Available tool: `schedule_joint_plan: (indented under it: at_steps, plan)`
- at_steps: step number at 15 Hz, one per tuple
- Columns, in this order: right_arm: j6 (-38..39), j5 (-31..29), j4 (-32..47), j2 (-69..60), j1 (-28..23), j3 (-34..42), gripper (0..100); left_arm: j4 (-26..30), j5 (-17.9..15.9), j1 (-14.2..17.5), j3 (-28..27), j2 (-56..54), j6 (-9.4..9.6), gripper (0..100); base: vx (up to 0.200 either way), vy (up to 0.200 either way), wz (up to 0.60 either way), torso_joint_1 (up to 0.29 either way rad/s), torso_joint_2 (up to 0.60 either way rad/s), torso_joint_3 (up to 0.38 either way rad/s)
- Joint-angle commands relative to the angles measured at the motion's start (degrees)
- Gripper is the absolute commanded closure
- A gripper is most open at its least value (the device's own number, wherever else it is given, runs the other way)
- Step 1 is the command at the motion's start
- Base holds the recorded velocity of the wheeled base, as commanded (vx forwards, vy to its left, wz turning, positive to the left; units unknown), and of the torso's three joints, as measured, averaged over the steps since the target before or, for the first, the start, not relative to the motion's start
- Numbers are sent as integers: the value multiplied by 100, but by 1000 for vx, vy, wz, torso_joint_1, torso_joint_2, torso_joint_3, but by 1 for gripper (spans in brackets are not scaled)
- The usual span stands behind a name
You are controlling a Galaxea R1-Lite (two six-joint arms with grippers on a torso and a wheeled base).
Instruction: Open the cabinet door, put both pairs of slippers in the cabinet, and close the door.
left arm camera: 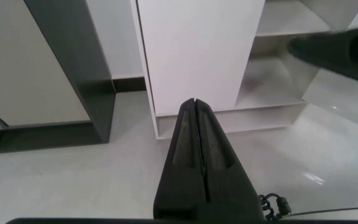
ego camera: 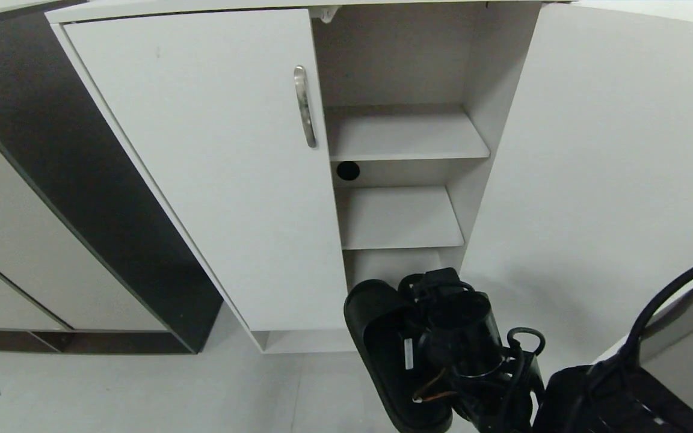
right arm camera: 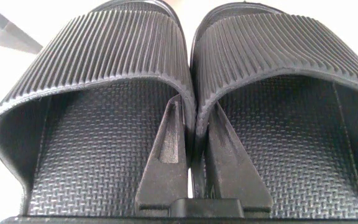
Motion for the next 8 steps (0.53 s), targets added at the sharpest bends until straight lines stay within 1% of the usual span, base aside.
schedule_joint_plan:
  at_steps: [1, 2, 4, 6, 8]
  plan:
    - [-234, -378, -261, 463, -128, -468, 100, 0, -2, 6, 0, 14, -1, 100, 0, 0, 0, 2, -7, -193]
    - [-533, -642, -393, 604, -190, -828, 100, 0, 7, 6, 0, 5, -1, 100, 0, 0, 0, 7, 2, -198]
    - [-938, -897, -639, 630, -251, -1127, 100, -9, -2, 6, 0, 5, -1, 100, 0, 0, 0, 7, 12, -171]
    - [-1280, -1108, -1096, 674, -278, -1127, 100, 0, -2, 6, 0, 5, 8, 100, 0, 0, 0, 9, 1, -47]
    - [-1482, -1134, -1589, 858, -322, -1092, 100, -9, -2, 6, 0, 5, 8, 100, 0, 0, 0, 0, 0, 0]
